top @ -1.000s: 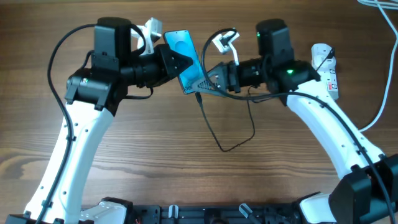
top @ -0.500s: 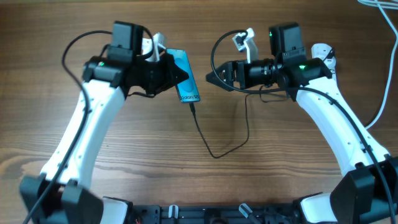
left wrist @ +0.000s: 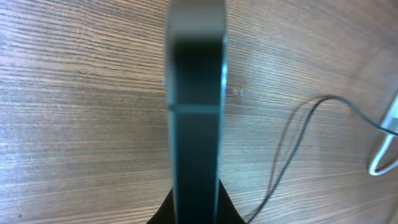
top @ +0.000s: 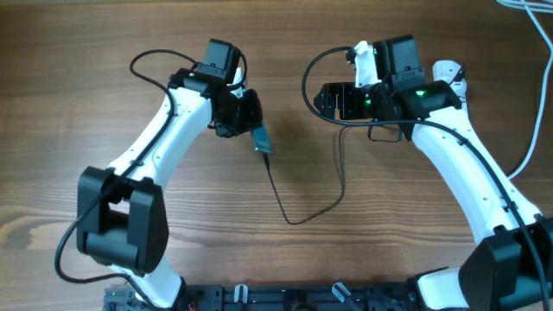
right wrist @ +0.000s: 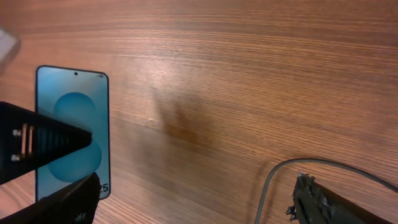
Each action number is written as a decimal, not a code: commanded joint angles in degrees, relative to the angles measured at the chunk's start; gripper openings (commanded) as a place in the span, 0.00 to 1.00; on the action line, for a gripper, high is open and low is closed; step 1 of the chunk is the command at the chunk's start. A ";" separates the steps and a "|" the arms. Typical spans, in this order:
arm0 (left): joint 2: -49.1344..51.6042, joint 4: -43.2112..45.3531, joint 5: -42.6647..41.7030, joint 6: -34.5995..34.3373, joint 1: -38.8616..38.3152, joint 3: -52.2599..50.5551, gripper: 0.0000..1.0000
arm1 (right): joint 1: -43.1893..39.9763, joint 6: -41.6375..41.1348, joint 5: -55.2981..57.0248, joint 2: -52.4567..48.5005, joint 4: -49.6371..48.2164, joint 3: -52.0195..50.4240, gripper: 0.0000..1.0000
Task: Plug charger to phone and switch on socket
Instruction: 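Lower the phone flat onto the table with the left gripper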
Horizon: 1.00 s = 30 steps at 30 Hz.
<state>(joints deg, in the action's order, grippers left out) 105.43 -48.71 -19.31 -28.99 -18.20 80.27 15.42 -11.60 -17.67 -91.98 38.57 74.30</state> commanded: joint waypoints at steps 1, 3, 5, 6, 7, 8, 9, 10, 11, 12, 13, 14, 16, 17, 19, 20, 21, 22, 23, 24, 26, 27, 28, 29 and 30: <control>0.94 0.24 4.13 3.34 -1.33 0.28 0.04 | 0.04 0.94 1.53 0.33 -0.11 1.01 1.00; 1.29 0.22 6.45 3.32 -2.25 0.28 0.04 | 0.04 0.96 1.53 0.33 -0.11 1.01 1.00; 1.64 0.52 6.56 3.32 -3.41 -0.09 0.04 | 0.04 0.96 1.53 0.33 -0.11 1.01 1.00; 1.64 1.29 6.60 3.32 -3.96 -0.61 0.04 | 0.04 0.96 1.53 0.33 -0.11 1.01 1.00; 1.64 2.38 6.67 3.32 -4.63 -1.49 0.04 | 0.04 0.94 1.53 0.33 -0.11 1.01 1.00; 1.64 3.41 6.97 3.32 -5.25 -2.34 0.04 | 0.04 0.96 1.53 0.33 -0.11 1.01 1.00; 1.64 4.59 7.28 3.32 -5.79 -3.19 0.04 | 0.04 0.94 1.53 0.33 -0.11 1.01 1.00; 1.64 5.49 7.43 3.32 -6.21 -3.85 0.04 | 0.04 0.96 1.53 0.33 -0.11 1.01 1.00; 1.64 6.19 7.43 3.30 -6.51 -4.28 0.04 | 0.04 0.98 1.53 0.33 -0.11 1.01 1.00; 1.64 6.34 7.43 3.32 -6.73 -4.33 0.04 | 0.04 0.94 1.53 0.33 -0.11 1.01 1.00; 1.66 6.54 7.43 3.32 -6.82 -4.33 0.04 | 0.04 0.94 1.53 0.33 -0.11 1.01 1.00; 1.70 6.58 7.45 3.32 -6.84 -4.33 0.04 | 0.04 0.96 1.53 0.33 -0.11 1.01 0.99; 2.78 7.30 8.44 3.30 -6.84 -4.33 0.04 | 0.04 0.96 1.53 0.33 -0.11 1.01 1.00; 3.41 7.58 8.50 3.28 -6.82 -4.33 0.04 | 0.04 0.94 1.53 0.33 -0.11 1.01 1.00; 4.79 7.89 8.48 3.23 -6.84 -4.33 0.04 | 0.04 0.96 1.53 0.33 -0.11 1.01 1.00; 5.51 8.11 8.50 3.23 -6.82 -4.33 0.04 | 0.04 0.96 1.53 0.33 -0.11 1.01 1.00; 5.99 8.46 8.50 3.28 -6.82 -4.33 0.04 | 0.04 0.94 1.53 0.33 -0.11 1.01 1.00; 6.19 8.59 8.52 3.28 -6.82 -4.33 0.04 | 0.04 0.96 1.53 0.33 -0.11 1.01 1.00; 6.36 8.72 8.52 3.28 -6.82 -4.33 0.06 | 0.04 0.96 1.53 0.33 -0.11 1.01 1.00; 6.45 8.85 8.52 3.30 -6.82 -4.33 0.09 | 0.04 0.94 1.53 0.33 -0.11 1.01 1.00; 6.51 8.92 8.52 3.28 -6.82 -4.33 0.12 | 0.04 0.94 1.53 0.33 -0.13 1.01 1.00; 6.71 9.01 8.52 3.28 -6.82 -4.33 0.12 | 0.04 0.96 1.53 0.33 -0.11 1.01 1.00; 6.91 9.11 8.50 3.28 -6.82 -4.33 0.12 | 0.04 0.94 1.53 0.33 -0.11 1.01 1.00; 7.48 9.33 8.50 3.26 -6.84 -4.33 0.12 | 0.04 0.94 1.53 0.33 -0.13 1.01 1.00; 7.85 9.38 8.50 3.26 -6.88 -4.33 0.12 | 0.04 0.94 1.53 0.33 -0.11 1.01 1.00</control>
<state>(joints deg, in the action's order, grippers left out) 111.94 -39.99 -11.55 -26.37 -24.97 76.01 15.42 -11.60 -17.28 -91.98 38.57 74.30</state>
